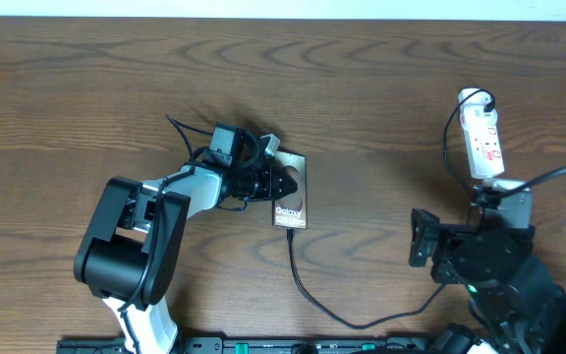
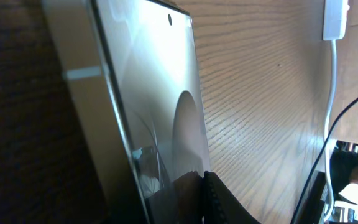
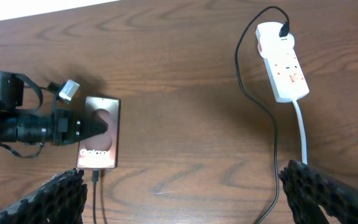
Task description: Plug charger to phone and switch on socket
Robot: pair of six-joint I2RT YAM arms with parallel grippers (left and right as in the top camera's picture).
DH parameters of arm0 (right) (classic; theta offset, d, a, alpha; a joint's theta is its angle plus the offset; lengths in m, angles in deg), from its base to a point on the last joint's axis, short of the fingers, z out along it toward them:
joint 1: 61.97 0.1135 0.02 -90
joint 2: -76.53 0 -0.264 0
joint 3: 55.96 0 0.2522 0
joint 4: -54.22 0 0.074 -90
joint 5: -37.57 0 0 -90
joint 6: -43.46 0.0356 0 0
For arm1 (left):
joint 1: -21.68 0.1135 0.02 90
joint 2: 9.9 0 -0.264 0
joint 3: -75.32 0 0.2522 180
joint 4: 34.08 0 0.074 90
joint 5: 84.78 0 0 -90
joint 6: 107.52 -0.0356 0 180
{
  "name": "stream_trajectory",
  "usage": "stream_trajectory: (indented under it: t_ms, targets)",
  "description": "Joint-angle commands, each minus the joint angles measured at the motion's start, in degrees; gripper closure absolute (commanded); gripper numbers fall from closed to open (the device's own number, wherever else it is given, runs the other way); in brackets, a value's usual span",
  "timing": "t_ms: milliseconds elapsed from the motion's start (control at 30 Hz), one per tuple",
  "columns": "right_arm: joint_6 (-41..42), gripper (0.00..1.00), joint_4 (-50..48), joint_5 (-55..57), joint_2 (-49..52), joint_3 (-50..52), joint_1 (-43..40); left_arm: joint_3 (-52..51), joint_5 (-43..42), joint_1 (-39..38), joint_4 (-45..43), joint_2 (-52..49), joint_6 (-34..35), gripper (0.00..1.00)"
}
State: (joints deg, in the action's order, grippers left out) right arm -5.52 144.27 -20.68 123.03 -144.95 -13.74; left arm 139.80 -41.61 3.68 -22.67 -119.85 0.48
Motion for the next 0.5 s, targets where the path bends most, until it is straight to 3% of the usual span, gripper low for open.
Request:
stream_trajectory:
  t_ms: [0, 467]
  targets:
    - [0.5, 0.01, -0.3, 1.1, 1.7, -0.4, -0.3, 0.4, 1.0, 0.0, 0.4, -2.3, -0.3, 0.75]
    - [1.5, 0.01, -0.8, 0.6, 4.8, -0.4, -0.3, 0.4, 1.0, 0.2, 0.6, -2.3, 0.1, 0.64]
